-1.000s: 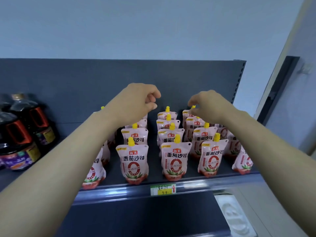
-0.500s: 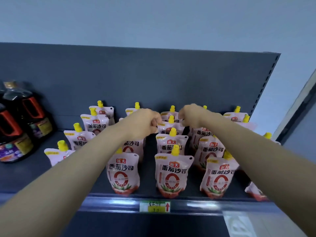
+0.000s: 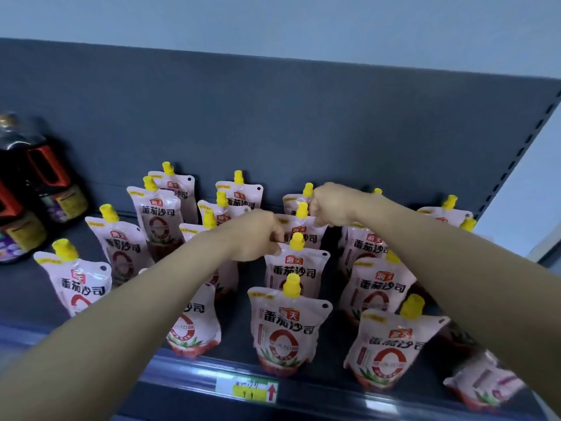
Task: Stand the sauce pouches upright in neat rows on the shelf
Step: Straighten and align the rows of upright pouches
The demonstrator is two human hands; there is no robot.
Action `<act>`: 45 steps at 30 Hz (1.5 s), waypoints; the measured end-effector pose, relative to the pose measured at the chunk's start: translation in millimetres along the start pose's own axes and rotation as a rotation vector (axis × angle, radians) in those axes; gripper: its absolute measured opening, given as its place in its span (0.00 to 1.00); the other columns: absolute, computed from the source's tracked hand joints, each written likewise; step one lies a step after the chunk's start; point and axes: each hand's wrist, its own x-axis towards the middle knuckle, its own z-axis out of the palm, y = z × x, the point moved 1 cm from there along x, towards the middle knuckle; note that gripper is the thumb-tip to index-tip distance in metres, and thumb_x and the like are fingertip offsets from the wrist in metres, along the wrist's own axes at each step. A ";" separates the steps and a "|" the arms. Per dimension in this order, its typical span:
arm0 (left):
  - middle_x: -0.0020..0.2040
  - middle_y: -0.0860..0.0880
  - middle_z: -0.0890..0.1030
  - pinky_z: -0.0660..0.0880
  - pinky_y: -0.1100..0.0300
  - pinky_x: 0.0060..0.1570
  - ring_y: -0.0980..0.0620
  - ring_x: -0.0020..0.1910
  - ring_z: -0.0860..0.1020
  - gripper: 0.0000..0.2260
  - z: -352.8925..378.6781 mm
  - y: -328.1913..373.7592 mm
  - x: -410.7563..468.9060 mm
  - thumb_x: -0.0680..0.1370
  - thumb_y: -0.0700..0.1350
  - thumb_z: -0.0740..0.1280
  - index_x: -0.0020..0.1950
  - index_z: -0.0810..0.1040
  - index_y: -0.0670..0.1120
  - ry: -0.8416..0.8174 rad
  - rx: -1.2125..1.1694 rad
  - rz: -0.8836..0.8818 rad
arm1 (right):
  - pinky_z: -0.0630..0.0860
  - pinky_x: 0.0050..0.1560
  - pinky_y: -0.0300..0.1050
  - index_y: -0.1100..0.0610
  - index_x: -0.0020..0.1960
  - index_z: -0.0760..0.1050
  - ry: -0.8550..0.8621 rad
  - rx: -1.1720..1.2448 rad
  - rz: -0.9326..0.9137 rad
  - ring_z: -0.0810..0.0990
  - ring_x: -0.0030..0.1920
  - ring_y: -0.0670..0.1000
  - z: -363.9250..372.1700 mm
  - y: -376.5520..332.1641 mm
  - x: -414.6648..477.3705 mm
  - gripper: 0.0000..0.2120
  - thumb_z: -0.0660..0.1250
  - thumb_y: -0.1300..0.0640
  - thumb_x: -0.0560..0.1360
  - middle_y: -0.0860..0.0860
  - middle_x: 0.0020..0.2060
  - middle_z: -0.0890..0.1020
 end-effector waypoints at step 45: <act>0.57 0.36 0.78 0.68 0.56 0.57 0.40 0.64 0.71 0.06 26.6 28.0 -90.3 0.76 0.34 0.63 0.41 0.78 0.35 0.077 -0.065 0.135 | 0.71 0.51 0.43 0.59 0.57 0.80 0.068 0.185 0.368 0.78 0.56 0.56 37.8 -27.0 -201.6 0.11 0.64 0.63 0.76 0.56 0.55 0.82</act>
